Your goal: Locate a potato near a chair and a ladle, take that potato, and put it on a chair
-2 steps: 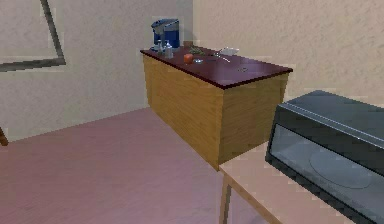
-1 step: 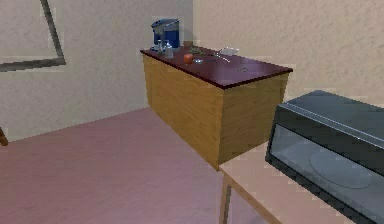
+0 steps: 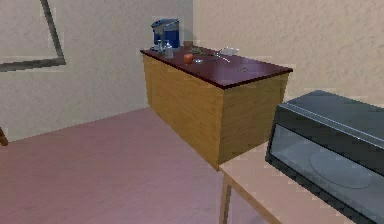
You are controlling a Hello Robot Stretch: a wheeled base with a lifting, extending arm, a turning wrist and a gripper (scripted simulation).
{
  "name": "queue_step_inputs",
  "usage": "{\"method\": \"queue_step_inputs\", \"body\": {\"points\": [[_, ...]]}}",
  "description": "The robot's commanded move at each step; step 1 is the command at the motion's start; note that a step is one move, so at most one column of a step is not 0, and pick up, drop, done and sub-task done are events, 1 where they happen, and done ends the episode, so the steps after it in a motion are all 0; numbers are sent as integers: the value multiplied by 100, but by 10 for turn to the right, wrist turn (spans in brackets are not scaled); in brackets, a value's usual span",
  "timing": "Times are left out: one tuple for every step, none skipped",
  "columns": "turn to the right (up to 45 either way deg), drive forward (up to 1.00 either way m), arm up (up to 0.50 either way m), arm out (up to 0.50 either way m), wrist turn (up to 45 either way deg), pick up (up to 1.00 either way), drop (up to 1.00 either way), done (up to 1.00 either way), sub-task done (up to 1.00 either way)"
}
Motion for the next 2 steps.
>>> {"method": "queue_step_inputs", "body": {"points": [[0,0,0,0,210,0,0,0,0],[0,0,-30,0,0,0,0,0,0]]}}
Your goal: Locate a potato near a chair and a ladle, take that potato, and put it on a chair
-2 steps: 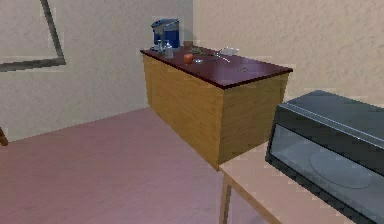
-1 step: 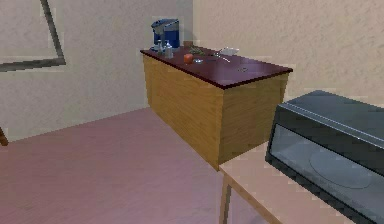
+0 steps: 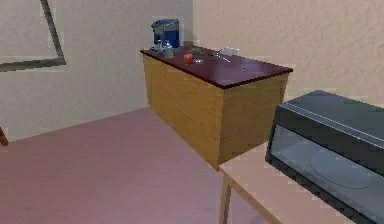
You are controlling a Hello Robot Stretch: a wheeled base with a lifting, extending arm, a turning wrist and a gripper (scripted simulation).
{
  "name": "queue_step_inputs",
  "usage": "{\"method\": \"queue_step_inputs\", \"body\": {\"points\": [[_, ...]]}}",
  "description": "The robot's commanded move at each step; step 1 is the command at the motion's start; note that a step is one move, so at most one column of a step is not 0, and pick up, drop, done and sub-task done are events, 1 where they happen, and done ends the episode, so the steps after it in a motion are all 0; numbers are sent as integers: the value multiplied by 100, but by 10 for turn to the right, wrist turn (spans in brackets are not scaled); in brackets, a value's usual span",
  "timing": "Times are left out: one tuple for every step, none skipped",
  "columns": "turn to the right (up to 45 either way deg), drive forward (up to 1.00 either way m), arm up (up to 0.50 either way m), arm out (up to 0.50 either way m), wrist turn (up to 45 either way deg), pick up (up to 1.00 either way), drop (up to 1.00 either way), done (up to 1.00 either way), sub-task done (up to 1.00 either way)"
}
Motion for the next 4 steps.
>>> {"method": "queue_step_inputs", "body": {"points": [[0,0,0,0,0,100,0,0,0],[0,0,10,0,0,0,0,0,0],[0,0,20,0,0,0,0,0,0],[0,0,0,0,-450,0,0,0,0]]}}
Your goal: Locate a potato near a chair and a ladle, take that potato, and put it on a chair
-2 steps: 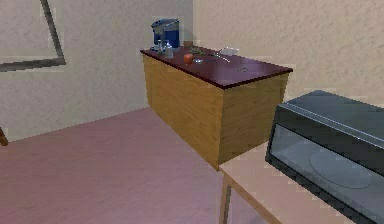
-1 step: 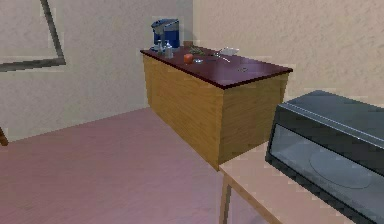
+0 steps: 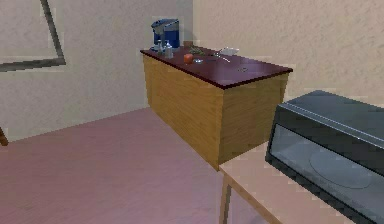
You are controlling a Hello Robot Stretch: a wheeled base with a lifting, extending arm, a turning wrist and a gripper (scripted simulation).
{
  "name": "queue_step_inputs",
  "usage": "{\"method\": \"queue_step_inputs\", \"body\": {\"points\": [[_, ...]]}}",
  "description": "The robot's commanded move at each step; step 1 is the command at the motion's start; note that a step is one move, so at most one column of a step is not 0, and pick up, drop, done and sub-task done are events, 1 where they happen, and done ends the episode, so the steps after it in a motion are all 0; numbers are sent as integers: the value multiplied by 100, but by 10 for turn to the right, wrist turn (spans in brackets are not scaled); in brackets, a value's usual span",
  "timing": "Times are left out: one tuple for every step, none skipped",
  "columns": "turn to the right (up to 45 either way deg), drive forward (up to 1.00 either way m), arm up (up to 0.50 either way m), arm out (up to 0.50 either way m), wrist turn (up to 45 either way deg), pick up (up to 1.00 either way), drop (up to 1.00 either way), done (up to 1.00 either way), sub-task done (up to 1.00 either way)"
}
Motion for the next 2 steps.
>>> {"method": "queue_step_inputs", "body": {"points": [[0,0,0,0,-450,0,0,0,0],[0,0,0,0,-210,0,0,0,0]]}}
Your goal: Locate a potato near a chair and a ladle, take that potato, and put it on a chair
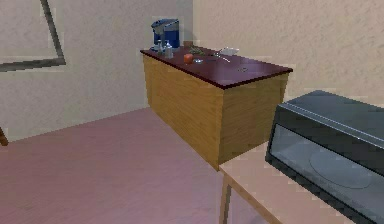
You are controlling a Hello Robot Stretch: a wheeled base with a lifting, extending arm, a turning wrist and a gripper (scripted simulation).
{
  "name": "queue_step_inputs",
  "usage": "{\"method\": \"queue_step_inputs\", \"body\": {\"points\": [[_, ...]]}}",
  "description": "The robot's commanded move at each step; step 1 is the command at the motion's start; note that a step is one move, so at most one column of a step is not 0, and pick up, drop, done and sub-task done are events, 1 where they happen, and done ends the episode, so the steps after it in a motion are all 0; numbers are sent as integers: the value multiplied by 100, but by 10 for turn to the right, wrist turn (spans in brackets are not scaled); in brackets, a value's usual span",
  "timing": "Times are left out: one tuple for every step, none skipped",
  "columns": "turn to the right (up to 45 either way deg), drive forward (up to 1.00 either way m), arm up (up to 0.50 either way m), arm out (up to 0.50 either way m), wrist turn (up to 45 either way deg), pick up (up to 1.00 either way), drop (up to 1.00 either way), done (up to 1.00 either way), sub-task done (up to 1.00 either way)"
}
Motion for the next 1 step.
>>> {"method": "queue_step_inputs", "body": {"points": [[0,0,0,-34,0,0,0,0,0]]}}
